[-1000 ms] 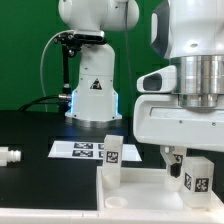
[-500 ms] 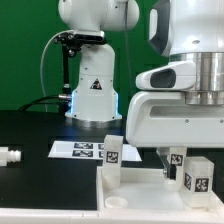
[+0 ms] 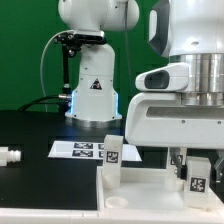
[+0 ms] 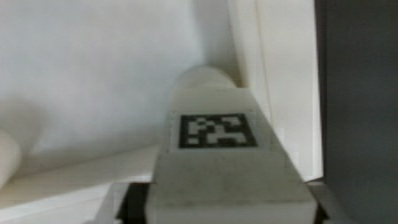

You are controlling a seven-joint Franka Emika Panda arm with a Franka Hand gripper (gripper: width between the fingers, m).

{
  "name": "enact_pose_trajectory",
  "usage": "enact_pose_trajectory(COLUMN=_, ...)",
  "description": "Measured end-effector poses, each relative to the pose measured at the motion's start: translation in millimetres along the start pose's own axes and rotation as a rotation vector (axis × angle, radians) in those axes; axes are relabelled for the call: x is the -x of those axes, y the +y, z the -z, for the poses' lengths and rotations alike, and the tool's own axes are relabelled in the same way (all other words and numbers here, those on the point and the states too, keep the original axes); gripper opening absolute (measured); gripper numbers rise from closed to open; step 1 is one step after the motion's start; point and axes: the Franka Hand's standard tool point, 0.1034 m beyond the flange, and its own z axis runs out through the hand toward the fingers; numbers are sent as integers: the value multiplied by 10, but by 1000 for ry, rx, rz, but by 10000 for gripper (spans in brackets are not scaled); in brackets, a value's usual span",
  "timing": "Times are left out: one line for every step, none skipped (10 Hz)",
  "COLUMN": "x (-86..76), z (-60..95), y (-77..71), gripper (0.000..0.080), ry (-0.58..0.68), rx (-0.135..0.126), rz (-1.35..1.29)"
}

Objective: Assemble square table

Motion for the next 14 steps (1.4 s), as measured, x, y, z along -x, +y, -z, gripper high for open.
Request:
enact_pose_trajectory(x=-4, z=-3, y=11, gripper=284, ry=5, rx=12, rz=-150)
enact_pose_trajectory(x=-8, z=-5, y=27, gripper=284, ry=1, rx=6, rz=-283)
enact_pose_trajectory(x=-5, z=-12, y=40, gripper=284, ry=-10, rx=-4, rz=-491)
enact_pose_trajectory(x=19, z=-12, y=30, gripper=284, ry=-22, rx=-3, rz=-689)
enact_pose_trajectory(x=34, z=-13, y=15, gripper=284, ry=-24, rx=2, rz=-849)
enact_pose_trajectory(x=34, z=-12, y=26, gripper=285, ry=-20, rx=-6, rz=-981)
enact_pose_trajectory(x=40, z=-15, y=33, gripper=285, ry=-21, rx=-11, rz=-1016)
enact_pose_trajectory(x=40, z=-16, y=35, gripper=285, ry=-21, rx=-11, rz=-991)
enact_pose_trajectory(x=50, z=-25, y=37, gripper=376, ry=-13, rx=-3, rz=-895)
enact_pose_trajectory(x=87, z=-40, y=15, gripper=376, ry=8, rx=20, rz=-727)
enact_pose_trajectory(x=151, z=-53, y=-53, gripper=569, ry=25, rx=42, rz=-522)
enact_pose_trajectory(x=193, z=-57, y=-102, gripper=569, ry=25, rx=47, rz=-386)
enact_pose_trajectory(x=172, z=-55, y=-78, gripper=635, ry=25, rx=47, rz=-342)
enact_pose_trajectory(x=169, z=-55, y=-74, gripper=647, ry=24, rx=50, rz=-270)
